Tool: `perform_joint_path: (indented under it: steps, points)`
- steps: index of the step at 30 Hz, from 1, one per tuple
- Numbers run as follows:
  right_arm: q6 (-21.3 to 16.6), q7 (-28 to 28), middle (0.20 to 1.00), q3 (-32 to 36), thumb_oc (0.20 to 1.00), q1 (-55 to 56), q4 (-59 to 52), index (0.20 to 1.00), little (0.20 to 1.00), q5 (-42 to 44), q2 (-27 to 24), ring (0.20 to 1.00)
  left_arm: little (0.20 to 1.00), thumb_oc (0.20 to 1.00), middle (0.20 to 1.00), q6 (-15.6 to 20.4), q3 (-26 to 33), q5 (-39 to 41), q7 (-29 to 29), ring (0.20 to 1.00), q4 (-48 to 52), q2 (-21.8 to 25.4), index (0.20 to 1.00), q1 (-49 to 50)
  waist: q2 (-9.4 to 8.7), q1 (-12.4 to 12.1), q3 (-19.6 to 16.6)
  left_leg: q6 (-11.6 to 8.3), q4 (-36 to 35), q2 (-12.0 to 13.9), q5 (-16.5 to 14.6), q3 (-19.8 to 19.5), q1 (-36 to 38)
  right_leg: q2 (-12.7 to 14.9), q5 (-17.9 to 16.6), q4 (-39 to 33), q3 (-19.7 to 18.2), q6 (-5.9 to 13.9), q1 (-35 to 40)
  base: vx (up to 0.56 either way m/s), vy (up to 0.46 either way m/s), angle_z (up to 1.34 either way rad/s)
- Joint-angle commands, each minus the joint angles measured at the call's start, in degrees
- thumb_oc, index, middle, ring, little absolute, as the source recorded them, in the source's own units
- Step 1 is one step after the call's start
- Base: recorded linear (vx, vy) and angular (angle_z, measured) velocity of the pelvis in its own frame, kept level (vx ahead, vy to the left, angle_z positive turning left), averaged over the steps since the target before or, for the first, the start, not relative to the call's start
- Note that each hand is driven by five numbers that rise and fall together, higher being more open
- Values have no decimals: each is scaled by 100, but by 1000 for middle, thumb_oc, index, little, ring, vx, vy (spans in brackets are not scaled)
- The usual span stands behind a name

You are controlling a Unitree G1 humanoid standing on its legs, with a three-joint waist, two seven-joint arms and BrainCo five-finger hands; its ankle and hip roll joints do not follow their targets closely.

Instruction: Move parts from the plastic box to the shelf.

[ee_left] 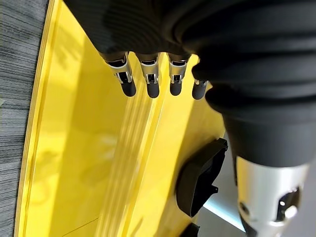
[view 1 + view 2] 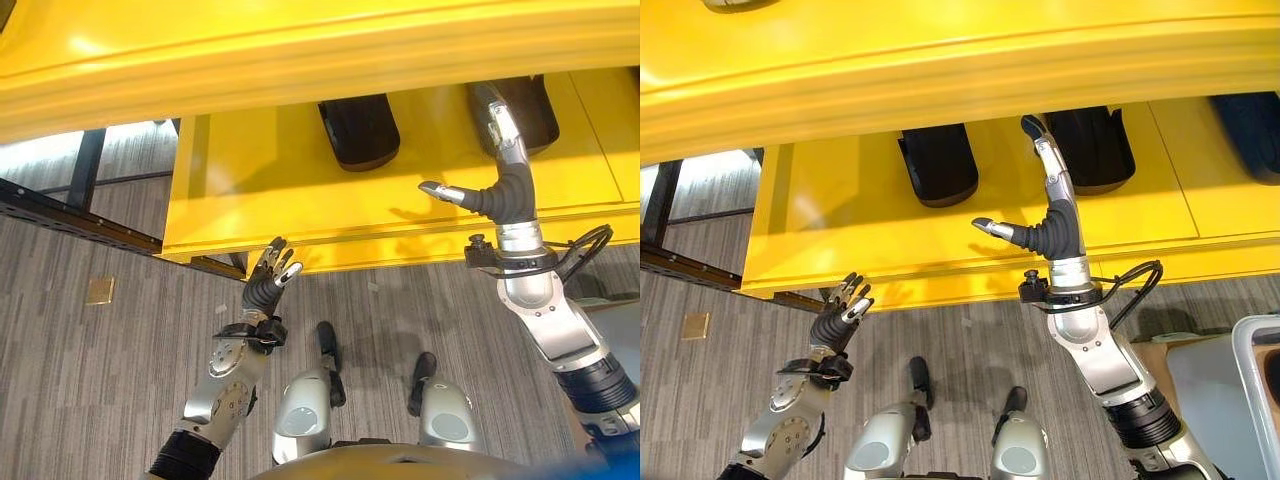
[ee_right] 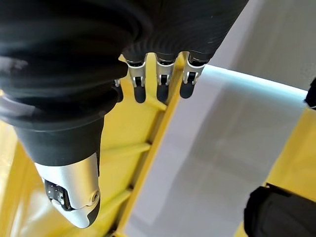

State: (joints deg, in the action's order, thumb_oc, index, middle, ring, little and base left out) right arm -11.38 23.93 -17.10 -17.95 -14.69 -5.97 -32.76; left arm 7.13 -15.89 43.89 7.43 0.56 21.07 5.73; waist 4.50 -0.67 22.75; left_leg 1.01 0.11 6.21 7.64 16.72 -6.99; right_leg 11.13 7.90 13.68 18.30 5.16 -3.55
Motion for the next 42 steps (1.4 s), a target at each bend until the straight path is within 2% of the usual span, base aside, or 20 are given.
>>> perform_joint_path:
  steps: [1, 4, 6, 10, 11, 14, 15, 18, 26, 31, 32, 34, 35, 36, 37, 39, 42]
  points:
    - [131, -91, 1000, -175, 1000, -629, -171, 1000, 1000, -250, -61, 1000, 1000, 1000, 1000, 245, 34, 23, -123, 1000, 514, 203, 1000, 36, -283, -97, -62, -319, 605, 156, -1191, 273, 592, -227, -347, -534, -110, -97, -49, 0, 0, 0]
    - [430, -99, 1000, -264, 1000, -782, -44, 1000, 1000, -119, -52, 1000, 1000, 1000, 1000, 172, 17, -3, -148, 1000, 525, 209, 1000, 4, -282, -133, -63, -320, 621, 148, -1196, 256, 580, -219, -340, -517, -86, -108, -55, 0, 0, 0]
    - [660, 145, 1000, -372, 1000, -1088, 458, 1000, 1000, -49, -17, 1000, 1000, 1000, 1000, 133, -15, -38, -187, 1000, 518, 231, 1000, -29, -274, -195, -51, -313, 632, 135, -1193, 225, 571, -216, -332, -499, -52, -129, -57, 7, -40, 2]
    - [791, 75, 1000, -342, 1000, -1348, 858, 1000, 1000, 16, 78, 1000, 1000, 1000, 1000, 106, -19, -33, -206, 1000, 483, 235, 1000, -68, -253, -241, -41, -331, 622, 115, -1178, 176, 557, -212, -317, -468, -13, -145, -74, 8, -13, 4]
    - [929, 23, 1000, -338, 1000, -1409, 901, 1000, 1000, 28, 102, 1000, 1000, 1000, 1000, 86, -24, -20, -216, 1000, 490, 243, 1000, -86, -244, -254, -38, -336, 624, 108, -1174, 153, 550, -212, -313, -452, -1, -150, -82, 17, -12, 6]
    - [1004, 127, 1000, -371, 1000, -1533, 1101, 1000, 1000, -35, 168, 1000, 1000, 1000, 1000, 39, -26, -62, -252, 1000, 500, 236, 1000, -99, -228, -287, -34, -339, 621, 106, -1162, 135, 538, -204, -310, -432, 14, -161, -97, 7, -11, 5]
    - [1025, 344, 1000, -372, 1000, -1612, 1294, 1000, 1000, -96, 224, 1000, 1000, 1000, 1000, 9, -32, -67, -271, 1000, 509, 225, 1000, -98, -209, -309, -25, -340, 617, 108, -1155, 123, 539, -199, -302, -414, 25, -171, -102, 15, -5, 7]
    - [1077, 543, 1000, -308, 1000, -1700, 1533, 1000, 1000, -102, 311, 1000, 1000, 1000, 1000, -20, -52, -63, -282, 1000, 493, 203, 1000, -94, -190, -329, -36, -345, 615, 104, -1146, 107, 543, -190, -293, -399, 47, -189, -94, 14, 0, 3]
    - [1177, 445, 1000, -223, 1000, -1889, 2062, 1000, 1000, -3, 553, 1000, 1000, 1000, 1000, -44, -137, -54, -381, 1000, 471, 160, 1000, -97, -100, -373, -60, -388, 591, 78, -1097, 41, 538, -145, -258, -330, 97, -224, -106, 13, 13, 1]
    - [1266, 587, 1000, -253, 1000, -1993, 2273, 1000, 1000, 45, 614, 1000, 1000, 1000, 1000, -67, -177, -46, -384, 1000, 424, 136, 1000, -130, -83, -385, -72, -388, 615, 72, -1105, 48, 553, -119, -239, -282, 114, -244, -111, 22, 12, 1]
    - [1238, 626, 1000, -243, 1000, -2072, 2403, 1000, 1000, 103, 640, 1000, 1000, 1000, 1000, -62, -189, -28, -405, 1000, 403, 124, 1000, -136, -69, -398, -80, -390, 618, 69, -1106, 45, 561, -112, -229, -262, 118, -252, -111, 29, 43, 1]
    - [901, 650, 1000, -223, 1000, -2222, 2557, 1000, 1000, 201, 652, 1000, 1000, 1000, 1000, -32, -211, 5, -428, 1000, 365, 119, 1000, -146, -53, -410, -94, -394, 596, 60, -1095, 33, 574, -118, -215, -248, 111, -261, -115, 9, 75, 2]
    - [384, 291, 1000, -148, 1000, -2206, 2357, 1000, 1000, 323, 660, 1000, 1000, 1000, 1000, 18, -210, 60, -374, 1000, 419, 153, 1000, -146, -58, -377, -108, -404, 577, 48, -1094, 17, 589, -130, -199, -232, 97, -257, -120, -7, 107, 2]
    - [183, 147, 1000, -161, 1000, -2102, 2142, 1000, 1000, 208, 678, 1000, 1000, 1000, 1000, 59, -207, 66, -329, 1000, 394, 123, 1000, -137, -67, -348, -124, -405, 566, 48, -1088, 28, 599, -127, -207, -235, 87, -245, -121, -2, 111, 1]
    - [146, 90, 1000, -174, 1000, -2029, 1983, 1000, 1000, 189, 685, 1000, 1000, 1000, 1000, 69, -204, 82, -299, 1000, 383, 106, 1000, -135, -72, -330, -132, -406, 561, 48, -1086, 34, 606, -124, -217, -241, 82, -236, -120, 22, 86, 0]
    - [186, -60, 1000, -262, 1000, -1462, 922, 1000, 1000, 28, 658, 1000, 1000, 1000, 1000, 117, -167, 87, -175, 1000, 352, -18, 1000, -76, -110, -218, -188, -395, 534, 49, -1100, 101, 671, -110, -278, -325, 30, -185, -70, 40, 88, 1]
    - [38, -255, 1000, -223, 1000, -811, 169, 1000, 1000, 63, 543, 1000, 1000, 1000, 1000, 183, -86, 38, -90, 1000, 405, -86, 1000, 54, -156, -100, -253, -365, 487, 58, -1131, 176, 744, -140, -290, -386, -49, -162, -35, 10, 70, 0]
